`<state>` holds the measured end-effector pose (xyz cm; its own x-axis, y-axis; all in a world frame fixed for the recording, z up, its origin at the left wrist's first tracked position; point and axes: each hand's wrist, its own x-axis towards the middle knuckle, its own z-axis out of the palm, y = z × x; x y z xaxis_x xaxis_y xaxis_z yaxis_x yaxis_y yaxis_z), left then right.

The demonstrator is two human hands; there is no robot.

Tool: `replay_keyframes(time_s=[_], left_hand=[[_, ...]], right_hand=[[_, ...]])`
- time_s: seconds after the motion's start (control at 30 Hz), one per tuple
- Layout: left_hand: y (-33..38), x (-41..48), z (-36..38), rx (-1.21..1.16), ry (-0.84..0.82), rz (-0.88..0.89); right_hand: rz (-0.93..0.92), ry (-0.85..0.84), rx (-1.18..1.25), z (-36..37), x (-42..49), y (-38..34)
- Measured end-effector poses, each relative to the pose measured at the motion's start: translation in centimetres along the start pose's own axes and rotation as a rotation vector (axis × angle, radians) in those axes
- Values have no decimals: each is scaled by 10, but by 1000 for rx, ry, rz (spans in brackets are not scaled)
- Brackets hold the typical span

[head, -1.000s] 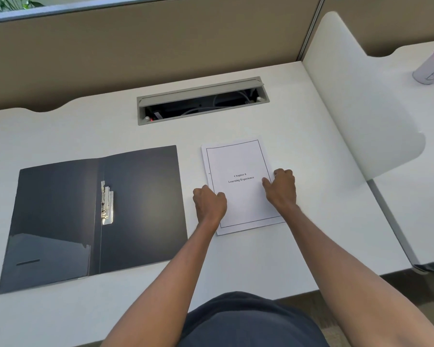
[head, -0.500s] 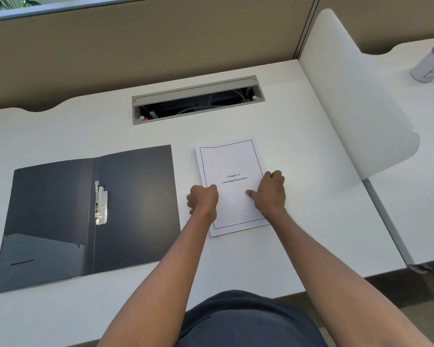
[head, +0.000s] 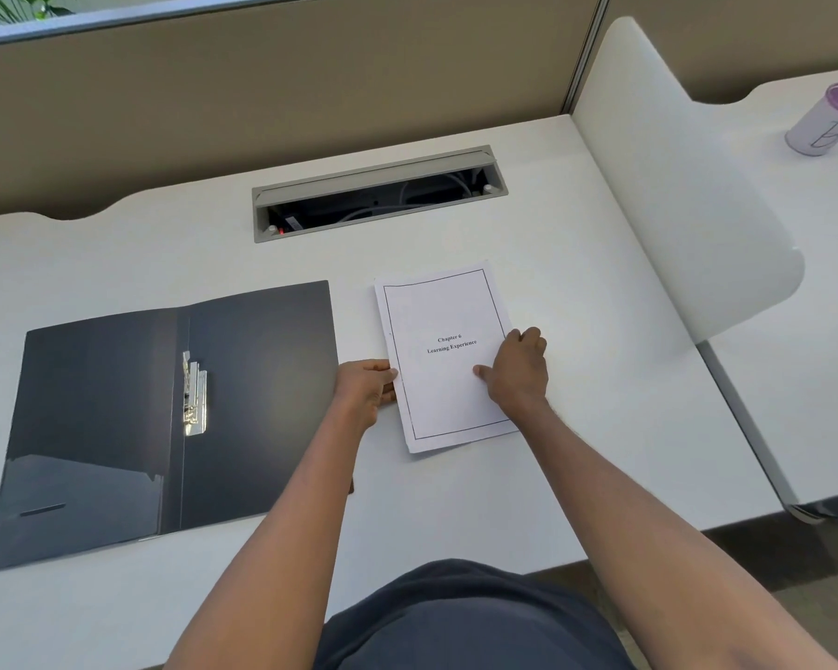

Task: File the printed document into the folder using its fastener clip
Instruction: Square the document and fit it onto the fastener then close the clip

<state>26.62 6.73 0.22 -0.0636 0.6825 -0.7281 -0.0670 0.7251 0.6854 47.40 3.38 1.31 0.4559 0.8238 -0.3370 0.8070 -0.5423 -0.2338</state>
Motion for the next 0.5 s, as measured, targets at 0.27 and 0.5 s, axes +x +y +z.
replay_keyframes(time_s=[0.27,0.5], left_hand=[[-2,3,-14,-57,-39,7],[7,7,-57,-90,-73,24]], right_hand=[[21,-2,195,-3,-3,6],[48,17,507,-5,2,-1]])
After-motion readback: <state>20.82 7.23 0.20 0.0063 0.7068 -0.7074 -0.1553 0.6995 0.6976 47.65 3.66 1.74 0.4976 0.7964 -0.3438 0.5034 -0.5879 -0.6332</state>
